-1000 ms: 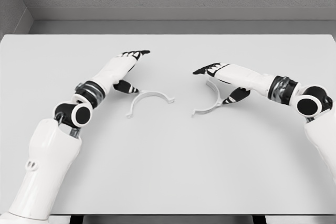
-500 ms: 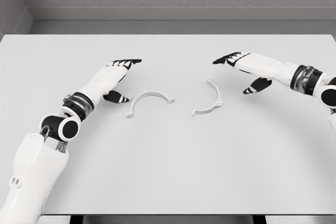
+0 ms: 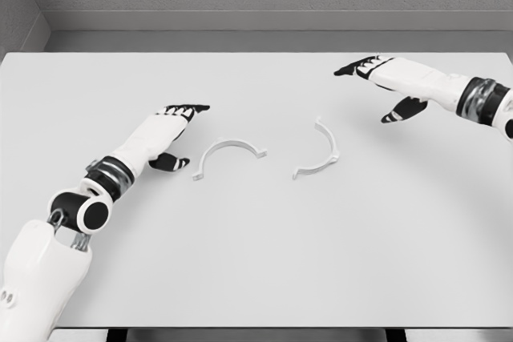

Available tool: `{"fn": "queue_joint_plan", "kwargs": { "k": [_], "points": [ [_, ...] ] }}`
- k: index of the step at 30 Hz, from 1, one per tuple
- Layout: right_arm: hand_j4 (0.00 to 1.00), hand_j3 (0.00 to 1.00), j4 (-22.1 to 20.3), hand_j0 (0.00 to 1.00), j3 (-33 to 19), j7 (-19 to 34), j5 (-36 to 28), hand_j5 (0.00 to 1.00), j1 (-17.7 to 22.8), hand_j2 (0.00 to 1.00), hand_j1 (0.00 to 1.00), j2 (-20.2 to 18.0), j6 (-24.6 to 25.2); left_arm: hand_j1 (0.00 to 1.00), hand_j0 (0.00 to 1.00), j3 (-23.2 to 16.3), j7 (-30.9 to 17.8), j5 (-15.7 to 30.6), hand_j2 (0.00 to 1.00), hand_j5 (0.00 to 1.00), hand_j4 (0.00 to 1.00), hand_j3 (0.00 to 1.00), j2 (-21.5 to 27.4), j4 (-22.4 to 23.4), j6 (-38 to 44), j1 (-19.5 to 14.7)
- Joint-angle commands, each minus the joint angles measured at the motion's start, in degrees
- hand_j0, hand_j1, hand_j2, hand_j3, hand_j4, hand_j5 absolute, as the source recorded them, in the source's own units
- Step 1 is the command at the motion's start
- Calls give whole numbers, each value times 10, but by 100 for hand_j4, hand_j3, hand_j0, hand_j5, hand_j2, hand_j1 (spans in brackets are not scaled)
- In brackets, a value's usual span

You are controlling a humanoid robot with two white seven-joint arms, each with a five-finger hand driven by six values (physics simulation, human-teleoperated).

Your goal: Assemble PVC drainage pipe clamps

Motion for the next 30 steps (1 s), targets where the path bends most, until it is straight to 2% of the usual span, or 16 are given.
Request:
{"fn": "queue_joint_plan", "kwargs": {
  "k": [1, 6, 14, 30],
  "points": [
    [100, 100, -1, 100, 3, 0, -3, 100, 0, 100, 100, 3, 1, 100, 100, -2, 0, 3, 100, 100, 100, 100, 2, -7, -5, 1],
    [100, 100, 10, 100, 4, 0, -1, 100, 0, 100, 100, 27, 1, 100, 100, -6, 0, 7, 100, 100, 100, 100, 2, -22, -5, 10],
    [100, 100, 16, 100, 11, 0, -1, 100, -1, 100, 100, 36, 1, 100, 100, -10, 0, 6, 100, 100, 100, 100, 0, -32, -6, 11],
    [100, 100, 17, 100, 25, 0, -5, 100, -11, 100, 100, 45, 1, 100, 100, -52, 0, 6, 100, 100, 100, 100, -6, -52, -6, 10]
  ]
}}
